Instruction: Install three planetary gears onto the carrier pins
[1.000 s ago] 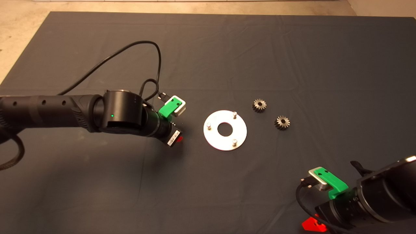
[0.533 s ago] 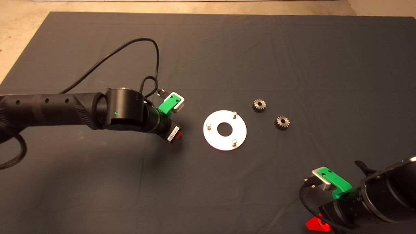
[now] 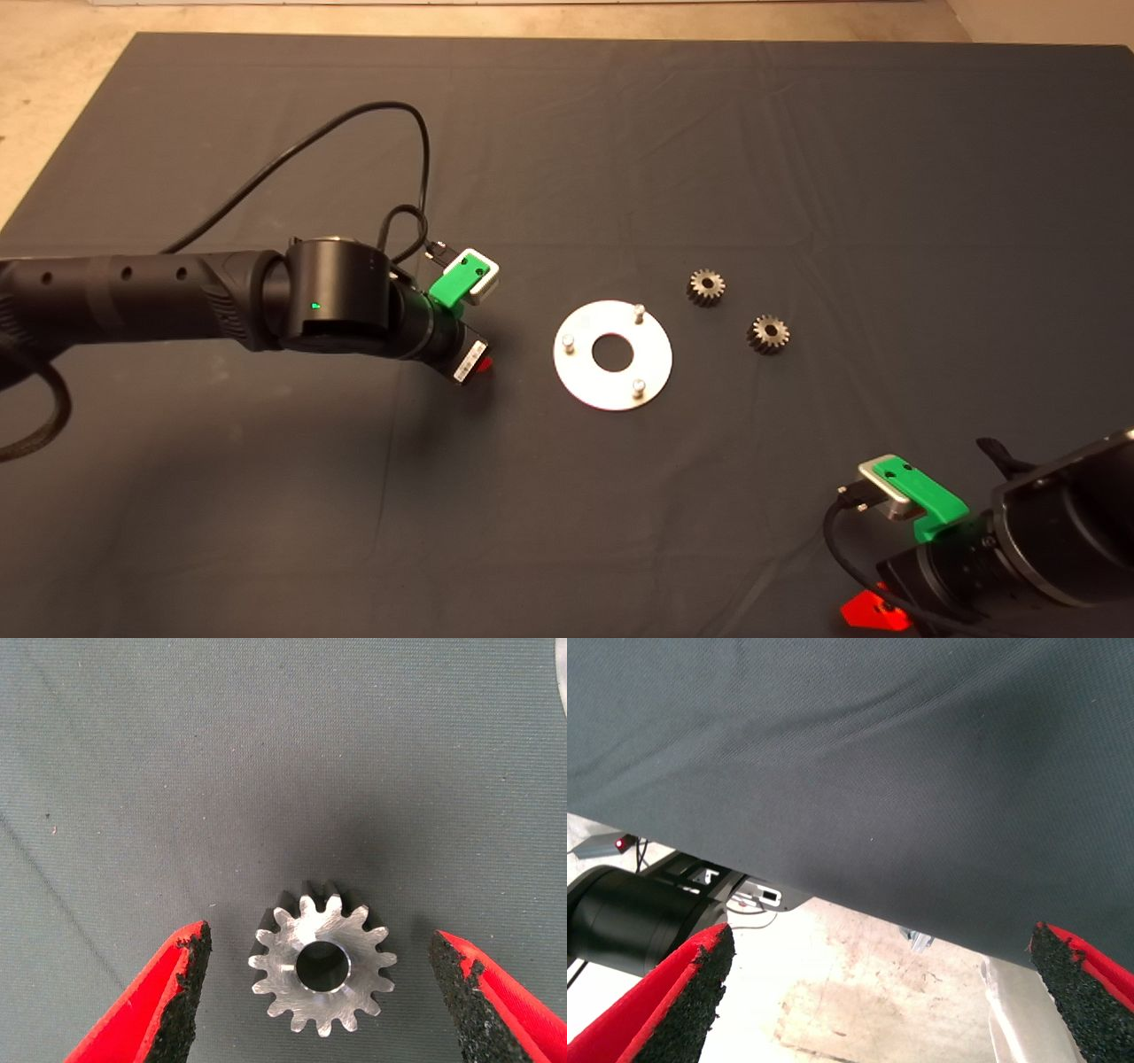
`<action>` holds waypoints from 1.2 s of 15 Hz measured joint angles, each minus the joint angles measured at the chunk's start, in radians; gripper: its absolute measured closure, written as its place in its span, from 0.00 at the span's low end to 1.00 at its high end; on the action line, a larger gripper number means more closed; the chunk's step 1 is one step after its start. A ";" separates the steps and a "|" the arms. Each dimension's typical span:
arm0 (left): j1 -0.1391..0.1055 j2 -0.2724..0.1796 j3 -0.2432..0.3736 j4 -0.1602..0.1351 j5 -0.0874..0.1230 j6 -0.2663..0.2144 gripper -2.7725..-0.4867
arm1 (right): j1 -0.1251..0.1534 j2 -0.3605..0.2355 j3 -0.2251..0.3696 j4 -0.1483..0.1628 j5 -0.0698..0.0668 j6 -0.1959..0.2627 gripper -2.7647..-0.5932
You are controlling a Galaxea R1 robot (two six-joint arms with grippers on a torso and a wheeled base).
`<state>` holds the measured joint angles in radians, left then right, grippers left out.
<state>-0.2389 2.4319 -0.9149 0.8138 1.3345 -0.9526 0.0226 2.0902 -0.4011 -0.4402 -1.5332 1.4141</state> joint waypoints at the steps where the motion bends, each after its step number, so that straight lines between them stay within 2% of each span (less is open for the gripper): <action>1: 0.000 0.000 0.000 0.003 0.000 0.000 0.45 | 0.000 -0.001 0.000 0.000 0.000 0.000 0.12; 4: 0.002 0.000 0.000 0.021 0.000 0.000 0.45 | 0.000 -0.003 0.000 0.000 0.000 -0.001 0.12; 6: 0.026 0.000 0.000 0.040 -0.006 0.000 0.45 | 0.000 -0.005 0.000 0.000 0.000 -0.003 0.12; 7: 0.043 0.000 0.000 0.043 -0.013 0.000 0.45 | 0.000 -0.006 0.000 0.000 0.000 -0.003 0.12; 8: 0.048 0.000 0.000 0.043 -0.015 0.000 0.45 | 0.000 -0.007 0.000 0.000 0.000 -0.003 0.12; 13: 0.045 -0.011 0.000 0.049 -0.027 0.000 0.48 | 0.000 -0.008 0.000 0.000 0.000 -0.003 0.12; 18: 0.045 -0.014 0.000 0.050 -0.034 0.001 0.62 | 0.000 -0.008 0.000 0.000 0.000 -0.003 0.12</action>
<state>-0.1938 2.4179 -0.9149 0.8634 1.3006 -0.9519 0.0226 2.0826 -0.4011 -0.4402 -1.5328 1.4109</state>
